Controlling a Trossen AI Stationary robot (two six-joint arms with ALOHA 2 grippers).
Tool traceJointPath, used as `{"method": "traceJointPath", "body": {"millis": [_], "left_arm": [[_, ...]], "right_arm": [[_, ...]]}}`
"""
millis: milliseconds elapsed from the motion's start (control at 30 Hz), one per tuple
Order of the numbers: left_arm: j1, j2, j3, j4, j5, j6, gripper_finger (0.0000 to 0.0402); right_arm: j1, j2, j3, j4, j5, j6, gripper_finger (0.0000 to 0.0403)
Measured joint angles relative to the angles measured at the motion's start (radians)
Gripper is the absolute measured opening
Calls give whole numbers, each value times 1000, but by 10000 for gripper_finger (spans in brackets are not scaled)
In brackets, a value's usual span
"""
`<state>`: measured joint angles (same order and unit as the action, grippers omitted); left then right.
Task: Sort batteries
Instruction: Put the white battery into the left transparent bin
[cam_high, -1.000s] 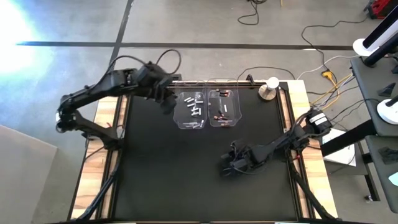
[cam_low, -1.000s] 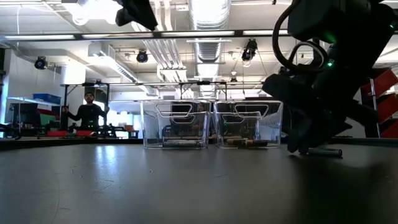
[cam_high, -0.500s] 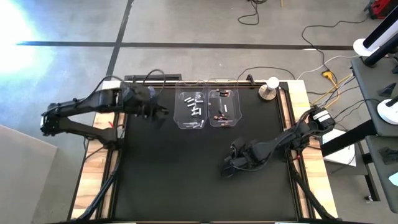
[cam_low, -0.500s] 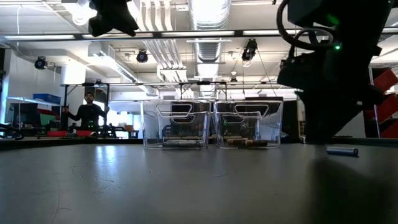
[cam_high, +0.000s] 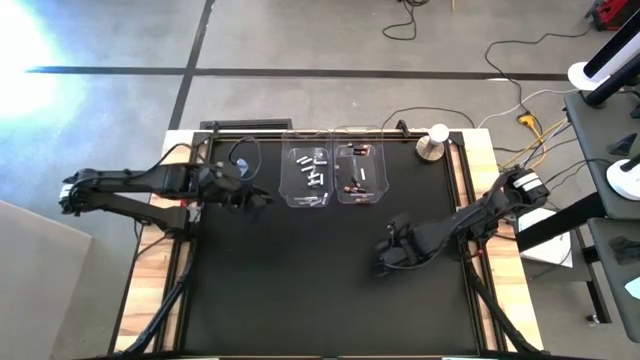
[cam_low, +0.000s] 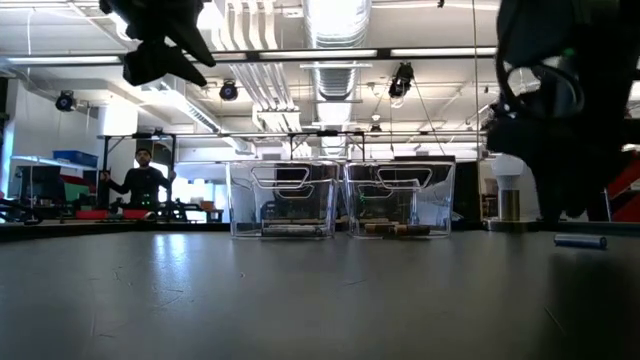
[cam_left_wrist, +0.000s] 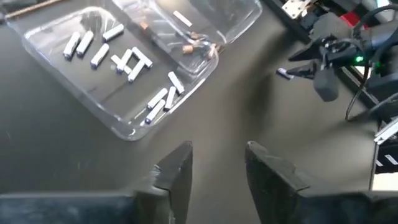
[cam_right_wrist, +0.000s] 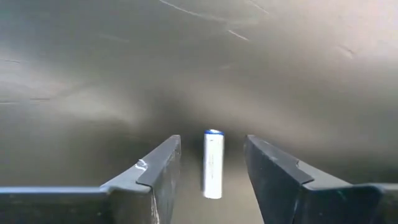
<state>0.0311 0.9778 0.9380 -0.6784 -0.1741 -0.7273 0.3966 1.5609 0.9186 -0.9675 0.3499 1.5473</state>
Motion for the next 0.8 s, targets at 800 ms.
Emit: {"method": "traceJointPath", "body": {"millis": [800], "left_arm": [[-24, 48, -22, 714, 198, 110, 70]], "right_arm": [[-7, -14, -270, 278, -48, 168, 45]]}}
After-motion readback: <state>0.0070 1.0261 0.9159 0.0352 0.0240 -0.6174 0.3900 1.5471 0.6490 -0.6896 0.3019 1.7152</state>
